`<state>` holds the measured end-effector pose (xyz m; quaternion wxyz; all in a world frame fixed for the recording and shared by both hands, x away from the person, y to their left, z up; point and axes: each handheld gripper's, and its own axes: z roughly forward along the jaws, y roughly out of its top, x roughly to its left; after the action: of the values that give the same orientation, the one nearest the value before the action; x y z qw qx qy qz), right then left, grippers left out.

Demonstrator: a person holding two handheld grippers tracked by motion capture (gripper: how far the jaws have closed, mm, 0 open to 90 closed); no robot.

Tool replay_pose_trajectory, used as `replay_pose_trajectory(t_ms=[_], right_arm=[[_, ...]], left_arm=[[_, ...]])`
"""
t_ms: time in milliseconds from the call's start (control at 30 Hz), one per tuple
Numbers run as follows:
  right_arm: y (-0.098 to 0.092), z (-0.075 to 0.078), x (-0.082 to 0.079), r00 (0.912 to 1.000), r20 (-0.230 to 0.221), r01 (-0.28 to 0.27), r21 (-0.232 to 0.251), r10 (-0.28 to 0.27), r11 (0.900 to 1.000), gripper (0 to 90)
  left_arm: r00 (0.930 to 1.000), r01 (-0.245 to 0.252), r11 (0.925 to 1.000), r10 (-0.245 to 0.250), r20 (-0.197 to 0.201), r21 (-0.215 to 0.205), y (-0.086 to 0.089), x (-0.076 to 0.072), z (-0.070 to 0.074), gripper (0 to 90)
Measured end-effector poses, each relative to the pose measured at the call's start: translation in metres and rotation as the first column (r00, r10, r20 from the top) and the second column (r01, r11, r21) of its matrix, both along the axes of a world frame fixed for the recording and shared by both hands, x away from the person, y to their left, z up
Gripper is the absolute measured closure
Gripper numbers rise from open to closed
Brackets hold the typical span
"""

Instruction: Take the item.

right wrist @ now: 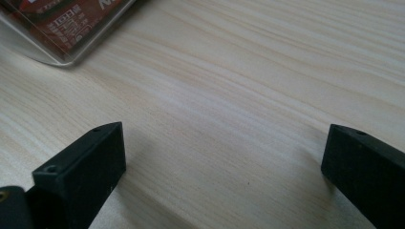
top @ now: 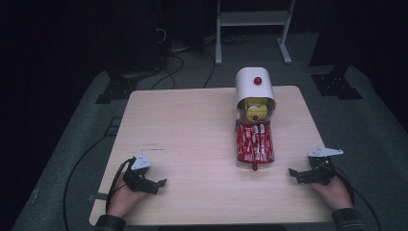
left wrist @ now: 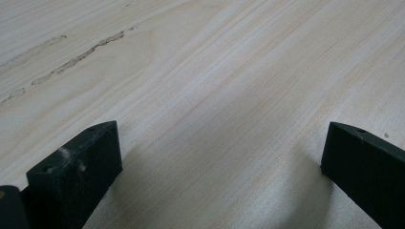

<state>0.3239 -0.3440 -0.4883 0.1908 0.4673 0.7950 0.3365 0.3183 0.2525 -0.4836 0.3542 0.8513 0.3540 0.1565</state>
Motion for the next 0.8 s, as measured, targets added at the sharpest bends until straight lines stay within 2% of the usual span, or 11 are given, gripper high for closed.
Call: replay_pose_trajectory(t_ms=[233,467,800], right_arm=[[0.0009,0.0001,0.0011,1.0000,0.000,0.006,0.000,-0.006,1.000,0.5],[0.0037,0.0036,0.0065,0.9994,-0.035,-0.007,-0.020,0.006,1.000,0.5],[0.0016,0.0096,0.0076,0.9980,-0.062,0.014,0.016,-0.013,1.000,1.0]], left_arm=[[1.0000,0.000,1.0000,0.000,0.000,0.000,0.0000,0.0000,0.0000,0.0],[1.0000,-0.005,1.0000,0.005,0.000,0.000,0.0002,-0.0004,0.0000,0.0],[1.0000,-0.005,1.0000,0.005,0.001,0.000,0.0002,-0.0004,0.0000,0.0]])
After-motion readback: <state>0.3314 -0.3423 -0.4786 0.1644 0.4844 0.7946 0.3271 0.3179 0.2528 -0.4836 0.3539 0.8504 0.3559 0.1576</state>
